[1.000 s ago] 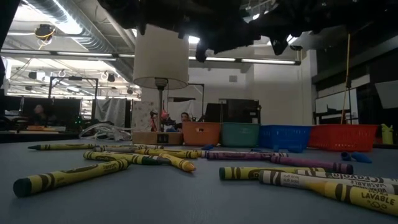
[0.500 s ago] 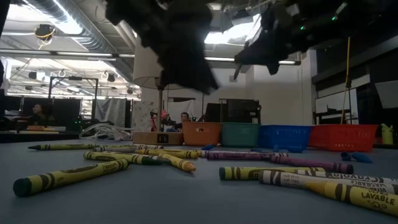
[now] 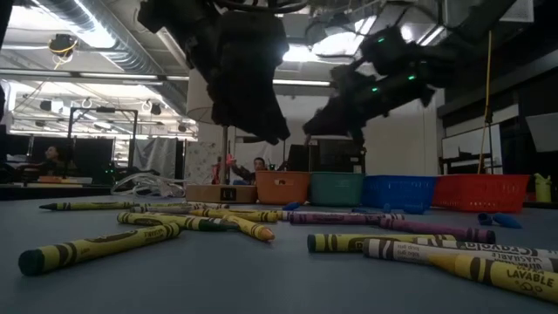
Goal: Sort crayons
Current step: Put the purple crayon into the light orange bin
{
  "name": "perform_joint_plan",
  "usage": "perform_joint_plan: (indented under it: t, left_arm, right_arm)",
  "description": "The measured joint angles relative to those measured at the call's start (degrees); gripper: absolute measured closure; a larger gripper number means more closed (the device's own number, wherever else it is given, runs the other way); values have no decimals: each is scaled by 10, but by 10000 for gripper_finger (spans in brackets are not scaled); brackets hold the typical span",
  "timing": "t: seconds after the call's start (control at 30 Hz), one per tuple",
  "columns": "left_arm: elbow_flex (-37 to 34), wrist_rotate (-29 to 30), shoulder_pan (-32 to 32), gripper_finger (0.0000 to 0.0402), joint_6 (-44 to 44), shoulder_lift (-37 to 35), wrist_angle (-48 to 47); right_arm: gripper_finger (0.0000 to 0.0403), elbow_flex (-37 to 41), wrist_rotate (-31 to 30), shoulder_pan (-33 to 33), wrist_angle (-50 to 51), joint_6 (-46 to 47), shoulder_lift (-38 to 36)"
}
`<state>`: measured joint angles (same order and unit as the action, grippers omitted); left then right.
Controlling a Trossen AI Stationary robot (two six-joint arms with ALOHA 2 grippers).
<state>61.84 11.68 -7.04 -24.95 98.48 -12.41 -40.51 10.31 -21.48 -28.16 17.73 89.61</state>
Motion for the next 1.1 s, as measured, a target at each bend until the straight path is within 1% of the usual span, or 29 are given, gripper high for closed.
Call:
perform_joint_plan:
  t: [0.1, 0.27, 0.4, 0.5, 0.7, 0.8, 0.93, 1.0, 1.1]
  left_arm:
    - [0, 0, 0, 261, 0, 0, -2]
    - [0, 0, 0, 260, 0, 0, -19]
    - [0, 1, 0, 260, 1, 0, -54]
    - [0, 5, 0, 260, 1, 0, -86]
    - [0, 36, 9, 260, 4, 0, -151]
    - [0, 39, 20, 260, 31, 0, -171]
    - [0, 39, 34, 260, 66, 0, -174]
    - [0, 39, 41, 260, 85, 0, -175]
    - [0, 39, 50, 260, 122, 0, -176]
  right_arm:
    - [378, -46, 26, -15, 15, 1, 40]
    - [375, -124, 28, -34, 93, 0, 91]
    - [374, -158, 27, -37, 127, 0, 112]
    - [373, -165, 26, -37, 128, 0, 116]
    - [373, -165, -3, -37, 124, 0, 116]
    - [373, -165, -18, -37, 124, 0, 116]
    - [370, -165, -20, -37, 121, 0, 116]
    - [361, -165, -23, -37, 121, 0, 116]
    - [330, -165, -23, -37, 121, 0, 116]
